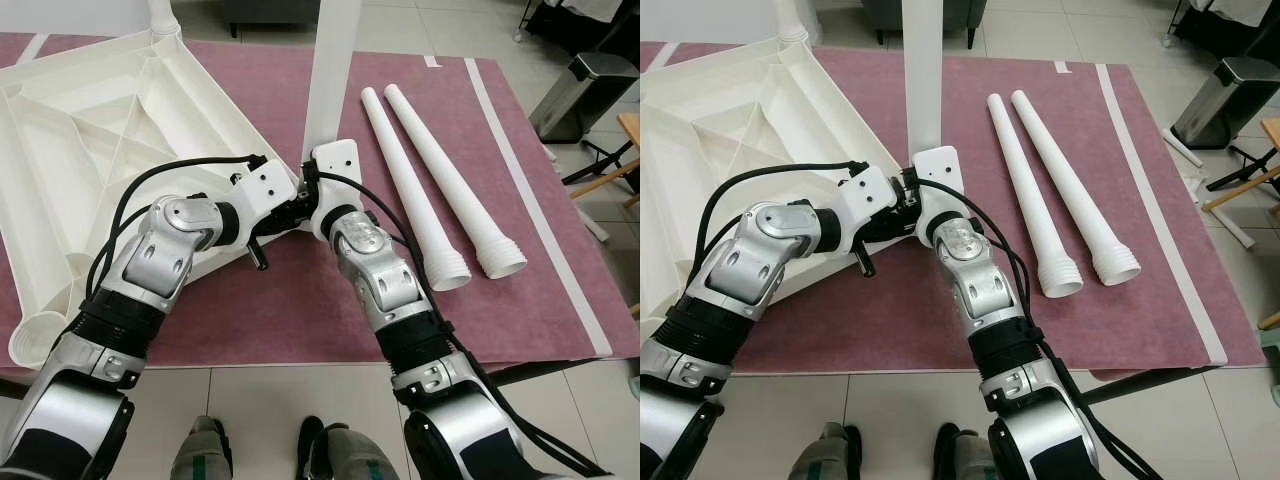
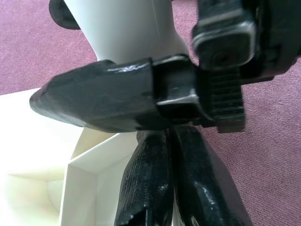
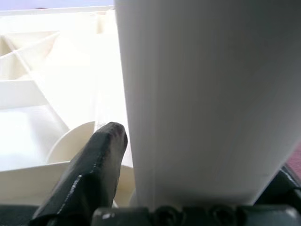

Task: Building children table

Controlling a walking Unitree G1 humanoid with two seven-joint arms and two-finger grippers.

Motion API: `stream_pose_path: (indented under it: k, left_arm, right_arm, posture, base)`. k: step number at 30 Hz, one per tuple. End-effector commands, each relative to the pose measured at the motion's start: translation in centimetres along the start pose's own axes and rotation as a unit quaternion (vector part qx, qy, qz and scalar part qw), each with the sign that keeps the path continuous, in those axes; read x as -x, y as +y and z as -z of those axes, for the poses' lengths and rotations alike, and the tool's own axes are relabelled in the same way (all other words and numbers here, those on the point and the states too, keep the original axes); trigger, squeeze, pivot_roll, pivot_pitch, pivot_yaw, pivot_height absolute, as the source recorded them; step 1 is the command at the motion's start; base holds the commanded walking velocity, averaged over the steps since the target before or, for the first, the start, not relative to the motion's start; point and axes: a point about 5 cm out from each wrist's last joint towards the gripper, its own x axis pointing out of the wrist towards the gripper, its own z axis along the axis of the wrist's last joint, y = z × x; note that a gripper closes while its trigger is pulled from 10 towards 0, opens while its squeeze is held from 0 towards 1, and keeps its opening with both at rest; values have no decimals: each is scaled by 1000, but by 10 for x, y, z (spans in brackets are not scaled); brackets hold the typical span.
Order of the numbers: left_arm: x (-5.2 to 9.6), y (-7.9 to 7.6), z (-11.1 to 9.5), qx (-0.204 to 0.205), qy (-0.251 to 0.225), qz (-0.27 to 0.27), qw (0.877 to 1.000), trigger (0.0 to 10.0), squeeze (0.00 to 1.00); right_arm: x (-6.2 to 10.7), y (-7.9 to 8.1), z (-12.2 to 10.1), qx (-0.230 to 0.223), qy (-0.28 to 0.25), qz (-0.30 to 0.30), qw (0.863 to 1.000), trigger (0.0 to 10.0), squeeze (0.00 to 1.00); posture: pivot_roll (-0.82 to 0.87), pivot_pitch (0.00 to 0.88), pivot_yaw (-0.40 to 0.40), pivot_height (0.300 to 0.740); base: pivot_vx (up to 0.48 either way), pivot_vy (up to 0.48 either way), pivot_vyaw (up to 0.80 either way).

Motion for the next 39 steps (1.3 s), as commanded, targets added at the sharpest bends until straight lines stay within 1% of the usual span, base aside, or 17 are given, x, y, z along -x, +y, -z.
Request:
stream_pose_path:
  k: [1, 2, 4, 6, 9, 11, 15, 17, 20, 21, 23, 25, 29, 31, 32, 33, 39]
  left_arm:
    - [6, 9, -20, -31, -49, -111, 992, 0, 0]
    - [7, 7, -21, -35, -54, -104, 993, 0, 0]
    - [7, 7, -21, -35, -54, -104, 993, 0, 0]
    - [12, -1, -21, -44, -67, -77, 994, 0, 0]
    - [15, -5, -21, -49, -72, -66, 994, 0, 0]
    - [25, -17, -22, -63, -91, -26, 993, 0, 0]
    - [28, -21, -23, -69, -98, -13, 993, 0, 0]
    - [43, -36, -25, -76, -120, 35, 989, 0, 0]
    - [54, -45, -26, -79, -128, 62, 987, 0, 0]
    - [58, -49, -25, -79, -129, 72, 986, 0, 0]
    - [61, -51, -25, -80, -130, 79, 985, 0, 0]
    - [68, -55, -24, -80, -131, 89, 984, 0, 0]
    - [70, -56, -24, -80, -131, 92, 984, 0, 0]
    - [76, -62, -25, -81, -136, 112, 981, 0, 0]
    - [76, -62, -25, -81, -136, 112, 981, 0, 0]
    - [78, -66, -25, -81, -137, 123, 980, 0, 0]
    - [82, -74, -24, -77, -135, 141, 978, 0, 0]
  right_arm:
    - [2, 16, 4, -14, 7, -64, 998, 10000, 0]
    - [3, 16, 0, -13, -4, -81, 997, 10000, 0]
    - [3, 16, 0, -13, -4, -81, 997, 10000, 0]
    - [8, 10, -6, -6, -21, -124, 992, 10000, 0]
    - [11, 7, -8, -1, -25, -142, 990, 10000, 0]
    - [19, -1, -10, 23, -31, -186, 982, 10000, 0]
    - [22, -4, -10, 31, -33, -201, 979, 10000, 0]
    - [30, -16, -9, 58, -25, -249, 966, 10000, 0]
    - [36, -22, -11, 70, -22, -282, 957, 10000, 0]
    - [38, -24, -13, 69, -23, -302, 951, 10000, 0]
    - [40, -24, -14, 67, -24, -314, 947, 10000, 0]
    - [44, -25, -17, 61, -27, -347, 936, 10000, 0]
    - [45, -26, -18, 59, -28, -357, 932, 10000, 0]
    - [51, -26, -22, 44, -36, -395, 917, 10000, 0]
    - [51, -26, -22, 44, -36, -395, 917, 10000, 0]
    - [53, -26, -25, 36, -41, -410, 911, 10000, 0]
    - [56, -28, -32, 22, -53, -433, 900, 10000, 0]
  posture:
    - [145, 202, -49, 740]
    - [146, 202, -49, 740]
    - [146, 202, -49, 740]
    - [144, 204, -50, 740]
    - [144, 204, -50, 740]
    - [145, 206, -49, 740]
    - [146, 206, -49, 740]
    - [153, 208, -52, 740]
    - [156, 208, -53, 740]
    - [159, 208, -55, 740]
    - [159, 208, -55, 740]
    - [162, 209, -57, 740]
    - [162, 209, -57, 740]
    - [166, 209, -57, 740]
    - [166, 209, -57, 740]
    - [165, 209, -56, 740]
    - [166, 209, -56, 740]
  base:
    - [0, 0, 0]
    - [0, 0, 0]
    - [0, 0, 0]
    - [0, 0, 0]
    - [0, 0, 0]
    - [0, 0, 0]
    - [0, 0, 0]
    - [0, 0, 0]
    - [0, 0, 0]
    - [0, 0, 0]
    - [0, 0, 0]
    - [0, 0, 0]
    - [0, 0, 0]
    - [0, 0, 0]
    - [0, 0, 0]
    - [0, 0, 0]
    - [0, 0, 0]
